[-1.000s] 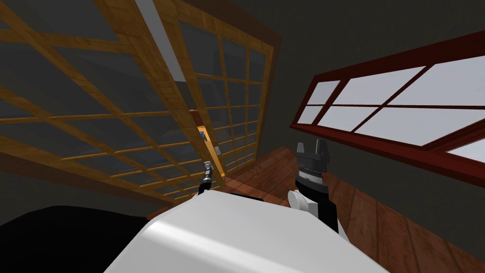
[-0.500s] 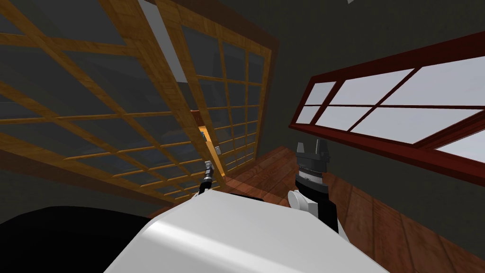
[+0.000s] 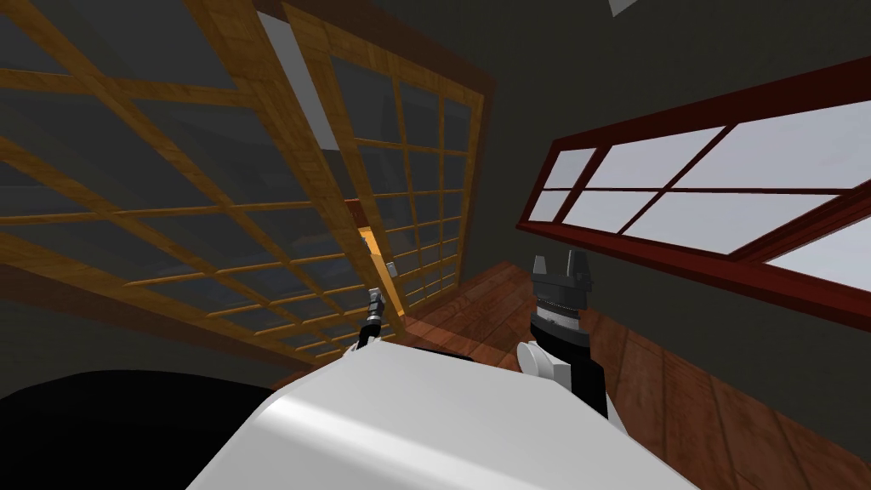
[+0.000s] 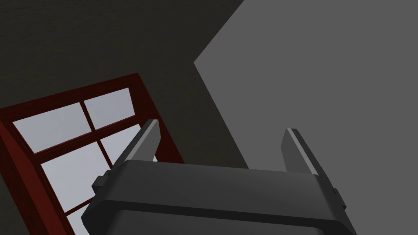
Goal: Pull the door open
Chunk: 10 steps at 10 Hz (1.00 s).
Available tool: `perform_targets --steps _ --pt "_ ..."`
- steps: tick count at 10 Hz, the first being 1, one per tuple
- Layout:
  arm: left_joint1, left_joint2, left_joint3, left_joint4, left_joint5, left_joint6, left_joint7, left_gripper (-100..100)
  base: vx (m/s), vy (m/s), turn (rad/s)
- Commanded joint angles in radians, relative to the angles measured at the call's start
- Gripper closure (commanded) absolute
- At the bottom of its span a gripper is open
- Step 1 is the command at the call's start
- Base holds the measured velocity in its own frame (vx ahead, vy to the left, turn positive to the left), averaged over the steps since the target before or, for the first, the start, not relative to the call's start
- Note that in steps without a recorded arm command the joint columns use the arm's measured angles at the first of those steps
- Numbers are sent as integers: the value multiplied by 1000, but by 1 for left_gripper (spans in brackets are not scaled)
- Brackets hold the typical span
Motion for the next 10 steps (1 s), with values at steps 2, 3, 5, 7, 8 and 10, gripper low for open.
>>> perform_targets --steps 2,3,5,7,8,10 --pt "41 3 13 -42 7 26 6 100 -1 1 -3" --pt "36 5 9 -36 8 25 47 100 -21 -5 -13" --pt "30 7 5 -30 9 23 89 100 -36 3 -7" --pt "25 9 1 -25 10 21 130 100 -53 6 -33" --pt "18 -2 -17 -61 18 26 155 -100 -67 7 -87" --pt "15 -2 -21 -62 34 27 189 -100 -78 -1 -79"
